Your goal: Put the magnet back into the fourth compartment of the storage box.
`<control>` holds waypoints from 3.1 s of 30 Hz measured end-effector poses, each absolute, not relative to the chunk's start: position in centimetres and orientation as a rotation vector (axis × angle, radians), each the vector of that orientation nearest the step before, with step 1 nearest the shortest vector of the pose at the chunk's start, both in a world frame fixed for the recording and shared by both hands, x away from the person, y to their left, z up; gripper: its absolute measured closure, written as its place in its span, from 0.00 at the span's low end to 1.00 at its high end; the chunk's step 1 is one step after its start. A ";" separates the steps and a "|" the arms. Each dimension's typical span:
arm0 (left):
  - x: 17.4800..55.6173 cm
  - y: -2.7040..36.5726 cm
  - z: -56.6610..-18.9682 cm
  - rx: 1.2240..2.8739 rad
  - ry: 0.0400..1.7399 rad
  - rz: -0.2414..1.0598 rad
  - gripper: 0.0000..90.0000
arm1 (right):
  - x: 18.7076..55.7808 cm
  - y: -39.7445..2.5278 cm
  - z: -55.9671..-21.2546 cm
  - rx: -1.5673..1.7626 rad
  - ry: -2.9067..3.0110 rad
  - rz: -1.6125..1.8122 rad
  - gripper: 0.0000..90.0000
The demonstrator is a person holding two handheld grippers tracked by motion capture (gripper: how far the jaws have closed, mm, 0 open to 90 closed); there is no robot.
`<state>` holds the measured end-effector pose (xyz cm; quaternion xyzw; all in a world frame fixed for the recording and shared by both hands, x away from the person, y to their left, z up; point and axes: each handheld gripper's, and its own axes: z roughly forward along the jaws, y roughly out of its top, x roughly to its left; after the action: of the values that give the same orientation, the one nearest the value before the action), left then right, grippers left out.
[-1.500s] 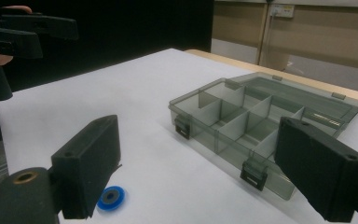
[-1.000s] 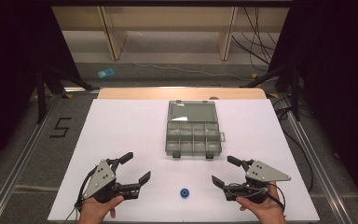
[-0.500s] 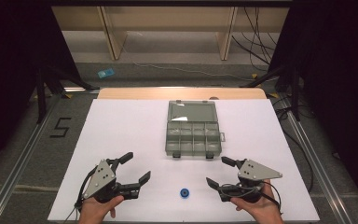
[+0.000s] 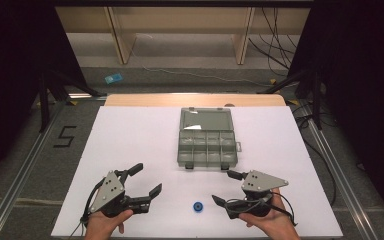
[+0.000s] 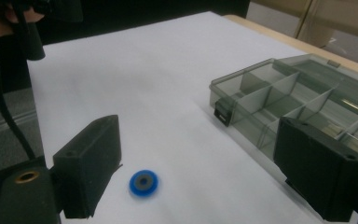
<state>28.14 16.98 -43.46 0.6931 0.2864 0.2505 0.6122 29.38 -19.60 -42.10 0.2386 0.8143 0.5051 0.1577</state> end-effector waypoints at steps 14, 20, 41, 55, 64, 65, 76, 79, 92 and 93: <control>28.2 17.0 -43.5 1.590 0.647 0.577 0.18 | 30.2 -15.9 -42.9 0.562 2.602 1.075 0.25; 28.2 16.9 -43.5 1.589 0.651 0.573 0.18 | 30.3 -14.5 -43.3 0.506 2.668 0.975 0.27; 28.2 17.0 -43.5 1.599 0.657 0.582 0.18 | 32.1 -10.4 -45.2 0.391 2.917 0.650 0.41; 28.2 17.1 -43.4 1.600 0.659 0.584 0.18 | 32.7 -9.2 -46.1 0.377 2.983 0.539 0.55; 28.2 17.0 -43.5 1.590 0.652 0.577 0.18 | 32.9 -9.1 -46.3 0.377 3.014 0.528 0.68; 28.2 17.1 -43.5 1.603 0.658 0.585 0.18 | 32.9 -9.1 -46.3 0.377 3.014 0.528 0.68; 28.1 17.1 -43.4 1.594 0.660 0.580 0.18 | 33.7 -10.4 -44.6 0.421 2.950 0.595 0.70; 28.1 17.1 -43.4 1.592 0.661 0.580 0.18 | 34.1 -11.0 -44.1 0.426 2.928 0.613 0.70; 28.1 17.1 -43.4 1.594 0.661 0.578 0.18 | 35.9 -14.9 -41.8 0.538 2.792 0.715 0.70; 28.1 17.1 -43.4 1.591 0.660 0.580 0.18 | 36.0 -15.1 -41.6 0.550 2.785 0.722 0.70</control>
<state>28.13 17.06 -43.40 0.6906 0.2865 0.2517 0.6145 35.99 -15.09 -41.56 0.1867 0.9454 0.2451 0.1060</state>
